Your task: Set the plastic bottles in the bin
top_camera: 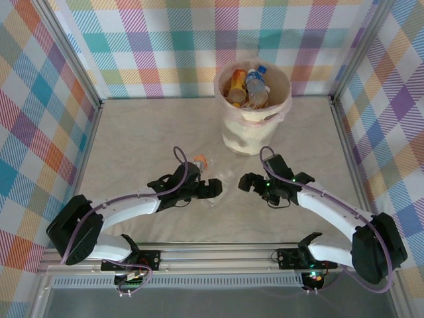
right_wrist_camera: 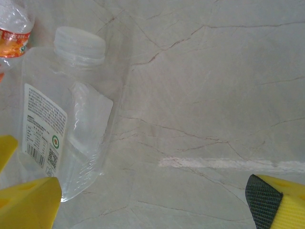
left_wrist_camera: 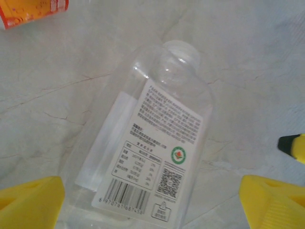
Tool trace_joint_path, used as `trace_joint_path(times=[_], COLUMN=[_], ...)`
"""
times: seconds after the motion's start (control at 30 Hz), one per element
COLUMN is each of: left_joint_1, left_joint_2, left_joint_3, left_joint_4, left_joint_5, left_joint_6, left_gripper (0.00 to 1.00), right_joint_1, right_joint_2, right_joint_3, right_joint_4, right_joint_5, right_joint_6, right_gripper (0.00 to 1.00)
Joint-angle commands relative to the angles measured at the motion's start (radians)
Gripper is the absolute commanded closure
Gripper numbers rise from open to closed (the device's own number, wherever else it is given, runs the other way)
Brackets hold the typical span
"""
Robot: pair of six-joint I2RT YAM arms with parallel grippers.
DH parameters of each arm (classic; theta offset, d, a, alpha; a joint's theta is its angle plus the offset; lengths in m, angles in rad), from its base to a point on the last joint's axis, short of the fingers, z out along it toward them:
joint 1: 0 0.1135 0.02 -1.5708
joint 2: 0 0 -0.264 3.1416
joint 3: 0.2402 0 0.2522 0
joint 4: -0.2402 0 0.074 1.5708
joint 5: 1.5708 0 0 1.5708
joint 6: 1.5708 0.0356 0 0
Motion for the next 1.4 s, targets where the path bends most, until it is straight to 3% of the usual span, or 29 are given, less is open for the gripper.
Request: trace_joint_path(times=[0.0, 0.13, 0.3, 0.87, 1.37], left_joint_1=[-0.016, -0.015, -0.013, -0.004, 0.007], left_joint_2=[-0.14, -0.36, -0.455, -0.401, -0.331], left_joint_3=[-0.034, -0.06, -0.034, -0.009, -0.033], left_joint_4=[-0.028, -0.225, -0.421, -0.486, -0.428], left_joint_5=[-0.178, -0.454, -0.608, -0.686, -0.648], left_joint_6=[-0.055, -0.112, -0.126, -0.056, -0.047], left_gripper=[0.05, 0.0, 0.0, 0.0, 0.0], right_joint_1=[0.049, 0.123, 0.233, 0.313, 0.321], right_joint_2=[0.021, 0.056, 0.127, 0.416, 0.556], right_joint_3=[0.032, 0.072, 0.157, 0.344, 0.453], right_joint_4=[0.006, 0.007, -0.014, 0.007, -0.016], right_joint_5=[0.045, 0.098, 0.21, 0.285, 0.357], right_joint_6=[0.023, 0.064, 0.107, 0.28, 0.305], right_gripper=[0.0, 0.0, 0.0, 0.0, 0.0])
